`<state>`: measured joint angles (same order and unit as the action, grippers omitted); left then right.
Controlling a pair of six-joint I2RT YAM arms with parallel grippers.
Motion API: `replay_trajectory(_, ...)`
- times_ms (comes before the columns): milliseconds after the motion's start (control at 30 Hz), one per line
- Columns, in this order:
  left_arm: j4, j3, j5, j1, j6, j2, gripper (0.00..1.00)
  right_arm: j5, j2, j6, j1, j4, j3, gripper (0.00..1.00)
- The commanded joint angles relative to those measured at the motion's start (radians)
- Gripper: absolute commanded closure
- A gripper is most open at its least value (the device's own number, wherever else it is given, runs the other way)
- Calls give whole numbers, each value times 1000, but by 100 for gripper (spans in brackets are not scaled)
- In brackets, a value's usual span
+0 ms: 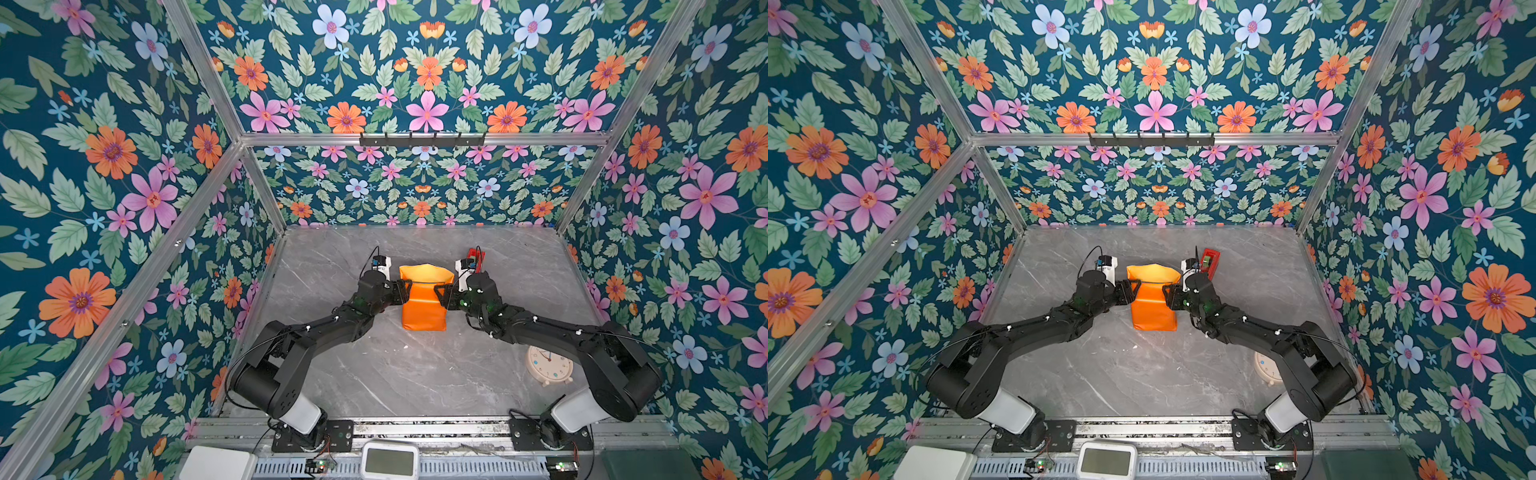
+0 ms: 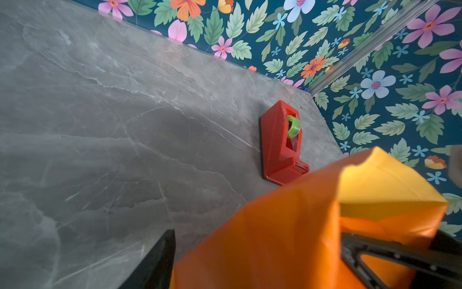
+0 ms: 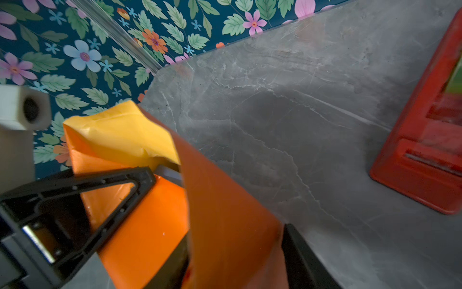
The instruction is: Wrap the gift box in paper
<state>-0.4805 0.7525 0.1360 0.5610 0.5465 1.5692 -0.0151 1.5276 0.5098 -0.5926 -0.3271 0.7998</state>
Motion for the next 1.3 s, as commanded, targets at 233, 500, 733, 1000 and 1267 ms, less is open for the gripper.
replay_trajectory(233,110,13,-131,36,-146,6,55,126,-4,-121,-8,264,65,58)
replay_trajectory(500,132,29,-204,81,-193,23,64,190,27,-148,-49,330,143,81)
replay_trajectory(733,128,33,-215,89,-196,29,66,170,14,-151,-52,352,165,79)
replay_trajectory(1000,132,33,-223,89,-198,34,67,-127,-172,-139,21,373,120,37)
replay_trajectory(1267,131,27,-221,89,-198,28,68,-338,-206,-94,207,405,100,51)
